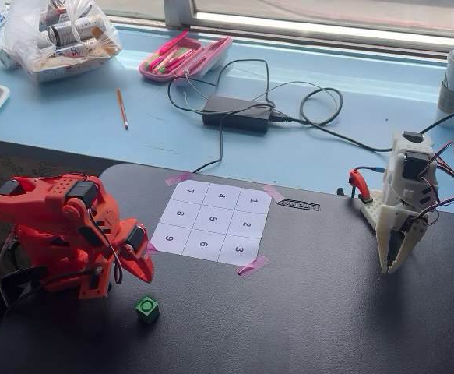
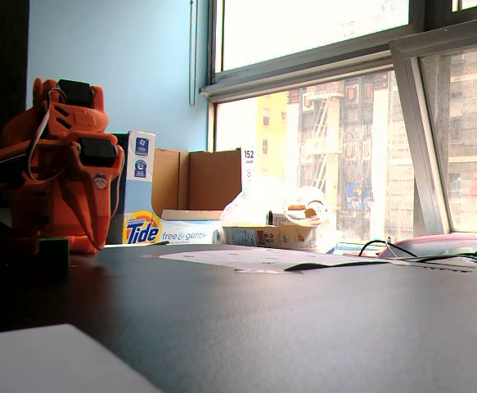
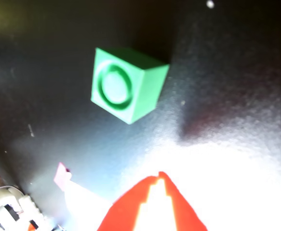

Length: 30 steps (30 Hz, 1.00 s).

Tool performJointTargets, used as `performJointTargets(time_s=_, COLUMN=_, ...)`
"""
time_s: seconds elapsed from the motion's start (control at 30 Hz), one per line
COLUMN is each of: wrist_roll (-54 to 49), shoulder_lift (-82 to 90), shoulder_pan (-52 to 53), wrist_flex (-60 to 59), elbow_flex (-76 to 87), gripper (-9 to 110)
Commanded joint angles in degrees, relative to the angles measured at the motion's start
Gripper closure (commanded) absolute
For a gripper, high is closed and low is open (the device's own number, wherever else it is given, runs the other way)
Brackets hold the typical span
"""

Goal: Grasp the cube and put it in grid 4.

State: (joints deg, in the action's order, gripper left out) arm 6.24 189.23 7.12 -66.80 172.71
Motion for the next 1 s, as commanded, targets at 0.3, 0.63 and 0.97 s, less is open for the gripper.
performJointTargets(time_s=0.3, wrist_roll=0.09, shoulder_lift=-0.09, shoulder_pan=-0.09, wrist_flex=-0.09, elbow_flex=0.0, gripper=101)
performJointTargets(time_s=0.63, wrist_roll=-0.26, shoulder_lift=-0.09, shoulder_pan=-0.79, wrist_flex=-0.09, elbow_flex=0.0, gripper=101)
performJointTargets(time_s=0.97, wrist_roll=-0.53, shoulder_lift=-0.79, shoulder_pan=-2.99, wrist_flex=1.05, elbow_flex=-1.85, gripper=92)
